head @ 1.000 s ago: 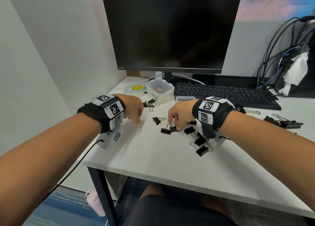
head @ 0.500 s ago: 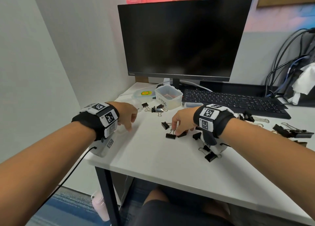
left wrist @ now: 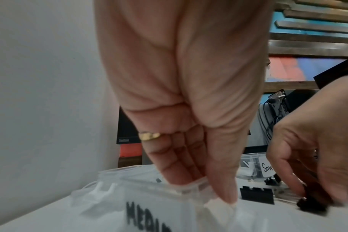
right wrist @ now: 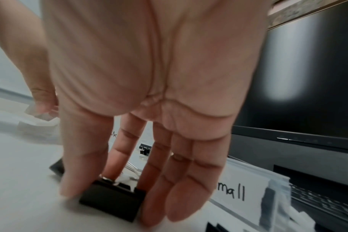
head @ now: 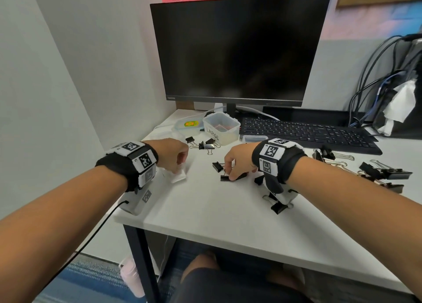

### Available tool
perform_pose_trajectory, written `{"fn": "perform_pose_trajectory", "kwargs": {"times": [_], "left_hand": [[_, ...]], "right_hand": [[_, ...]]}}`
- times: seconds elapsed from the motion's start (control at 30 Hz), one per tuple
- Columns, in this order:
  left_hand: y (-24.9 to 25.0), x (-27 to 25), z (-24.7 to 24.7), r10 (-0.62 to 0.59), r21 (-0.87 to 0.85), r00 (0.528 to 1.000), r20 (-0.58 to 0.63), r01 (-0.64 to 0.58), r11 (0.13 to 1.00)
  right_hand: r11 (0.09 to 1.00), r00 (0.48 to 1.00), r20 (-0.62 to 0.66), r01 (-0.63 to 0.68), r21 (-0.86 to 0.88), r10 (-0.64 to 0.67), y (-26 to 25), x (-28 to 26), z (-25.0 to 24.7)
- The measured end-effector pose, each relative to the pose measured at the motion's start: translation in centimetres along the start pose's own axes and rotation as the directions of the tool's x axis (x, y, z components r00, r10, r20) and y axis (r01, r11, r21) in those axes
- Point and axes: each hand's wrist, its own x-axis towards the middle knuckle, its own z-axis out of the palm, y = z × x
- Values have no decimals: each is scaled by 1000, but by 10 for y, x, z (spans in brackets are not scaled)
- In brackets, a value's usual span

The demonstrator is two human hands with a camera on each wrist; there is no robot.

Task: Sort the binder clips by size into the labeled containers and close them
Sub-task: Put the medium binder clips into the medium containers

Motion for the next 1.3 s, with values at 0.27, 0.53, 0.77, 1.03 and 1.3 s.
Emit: {"fn": "perform_pose_trajectory", "kwargs": {"times": [0.27, 0.53, 0.77, 1.03, 1.3], "left_hand": [[12, 9, -1, 134, -174, 990, -48, -140, 975], [11, 13, -2, 46, -57, 999, -26, -48, 997], [5, 16, 7, 82, -166, 989, -120, -102, 981], [0, 9, 12, -58, -206, 998, -22, 52, 977], [-3, 11, 2, -83, -419, 989, 122, 127, 899]], "right_hand": [[998, 999, 9, -46, -46, 46, 14, 1, 2], [996, 996, 7, -83, 16, 83, 21, -1, 5], [989, 994, -24, -107, 106, 110, 22, -3, 3], [976, 992, -17, -119, 185, 124, 22, -4, 4], [975, 991, -8, -131, 177, 134, 18, -2, 3]]}}
